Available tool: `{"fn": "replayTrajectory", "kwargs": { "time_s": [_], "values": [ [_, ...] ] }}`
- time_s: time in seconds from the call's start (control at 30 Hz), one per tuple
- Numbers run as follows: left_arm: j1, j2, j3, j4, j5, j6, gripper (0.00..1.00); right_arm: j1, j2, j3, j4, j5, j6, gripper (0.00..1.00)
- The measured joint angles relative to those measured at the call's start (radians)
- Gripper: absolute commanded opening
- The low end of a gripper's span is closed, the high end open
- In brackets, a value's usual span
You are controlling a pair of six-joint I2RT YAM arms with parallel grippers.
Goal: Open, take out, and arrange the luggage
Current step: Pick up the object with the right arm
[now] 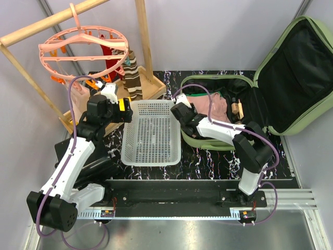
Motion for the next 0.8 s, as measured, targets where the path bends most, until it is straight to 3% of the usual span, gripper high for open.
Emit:
{"fn": "replayTrajectory", "kwargs": {
  "time_s": [0.23, 0.3, 0.4, 0.57, 0.8],
  "values": [
    [0.000, 0.000, 0.000, 0.000, 0.000, 0.000, 0.99, -0.012, -0.003, -0.005, -0.019, -0.026, 0.022, 0.33],
    [0.000, 0.000, 0.000, 0.000, 0.000, 0.000, 0.99, -0.039, -0.027, -0.023, -0.016, -0.086, 0.033, 0.13],
    [0.000, 0.000, -0.001, 0.000, 0.000, 0.000, 0.99, -0.126, -0.106, -0.074, 0.010, -0.242, 0.063, 0.04],
    [0.000, 0.000, -0.001, 0.000, 0.000, 0.000, 0.99, -0.288, -0.227, -0.124, 0.030, -0.525, 0.111, 0.02],
    [0.000, -0.006, -0.003, 0.000, 0.000, 0.000, 0.99, -0.318, -0.246, -0.130, 0.045, -0.760, 0.164, 0.00]
  ]
}}
